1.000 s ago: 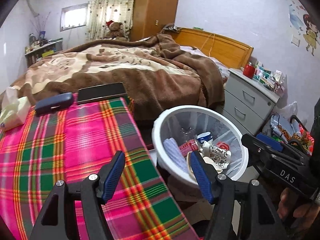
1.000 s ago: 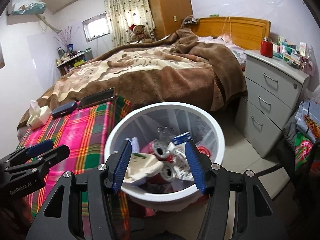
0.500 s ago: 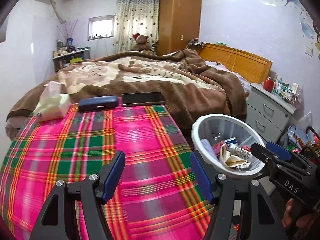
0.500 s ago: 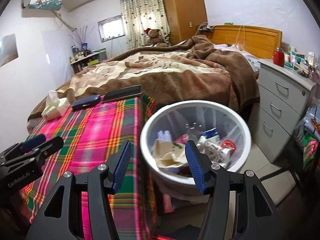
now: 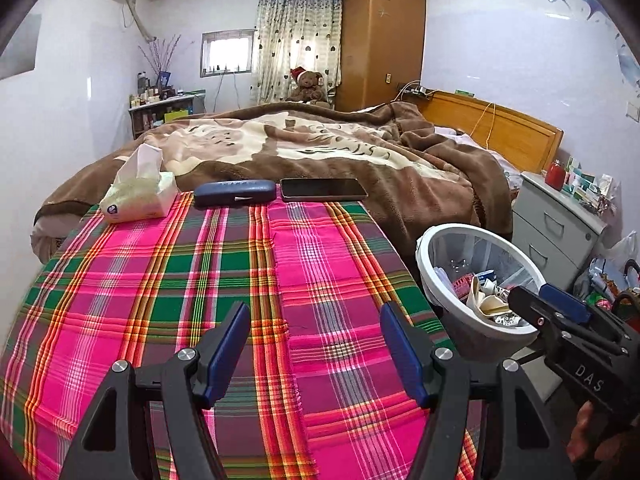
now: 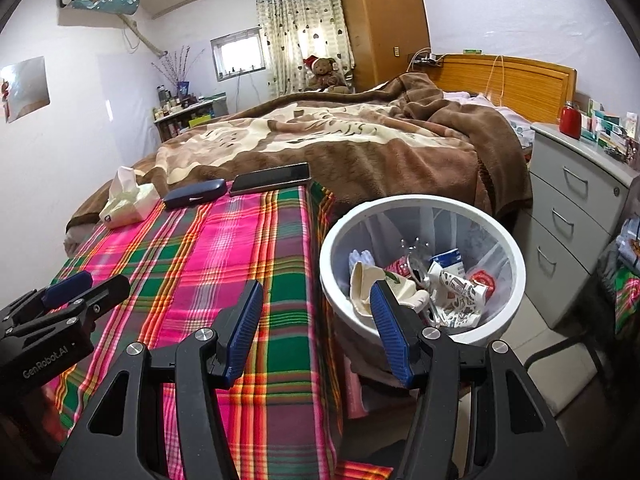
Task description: Collect trash
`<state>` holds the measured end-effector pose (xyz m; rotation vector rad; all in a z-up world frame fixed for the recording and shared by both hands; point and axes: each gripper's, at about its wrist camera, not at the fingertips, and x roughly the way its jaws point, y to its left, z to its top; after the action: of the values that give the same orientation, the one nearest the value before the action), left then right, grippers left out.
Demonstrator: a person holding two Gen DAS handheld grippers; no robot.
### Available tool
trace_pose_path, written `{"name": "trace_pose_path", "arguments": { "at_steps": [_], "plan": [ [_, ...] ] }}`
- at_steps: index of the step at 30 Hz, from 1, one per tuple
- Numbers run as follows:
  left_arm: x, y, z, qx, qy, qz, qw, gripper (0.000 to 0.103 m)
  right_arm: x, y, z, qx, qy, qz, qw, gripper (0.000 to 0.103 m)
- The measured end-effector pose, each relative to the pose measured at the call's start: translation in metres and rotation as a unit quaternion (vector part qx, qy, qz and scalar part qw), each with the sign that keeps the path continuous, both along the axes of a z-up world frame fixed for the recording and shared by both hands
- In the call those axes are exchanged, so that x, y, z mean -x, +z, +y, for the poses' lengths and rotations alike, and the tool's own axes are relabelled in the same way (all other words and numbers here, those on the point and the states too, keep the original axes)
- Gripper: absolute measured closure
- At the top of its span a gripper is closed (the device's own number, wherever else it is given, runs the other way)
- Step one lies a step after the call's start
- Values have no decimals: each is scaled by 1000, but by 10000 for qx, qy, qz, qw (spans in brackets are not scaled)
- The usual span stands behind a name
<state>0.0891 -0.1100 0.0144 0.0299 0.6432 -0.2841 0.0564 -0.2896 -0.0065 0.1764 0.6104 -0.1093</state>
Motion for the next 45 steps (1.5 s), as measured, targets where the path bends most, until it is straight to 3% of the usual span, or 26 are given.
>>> {"name": "trace_pose_path", "arguments": {
  "at_steps": [45],
  "plan": [
    [14, 7, -10, -197, -41, -195, 9996, 36, 4, 3, 5, -40, -61, -69, 10000, 46]
  ]
}}
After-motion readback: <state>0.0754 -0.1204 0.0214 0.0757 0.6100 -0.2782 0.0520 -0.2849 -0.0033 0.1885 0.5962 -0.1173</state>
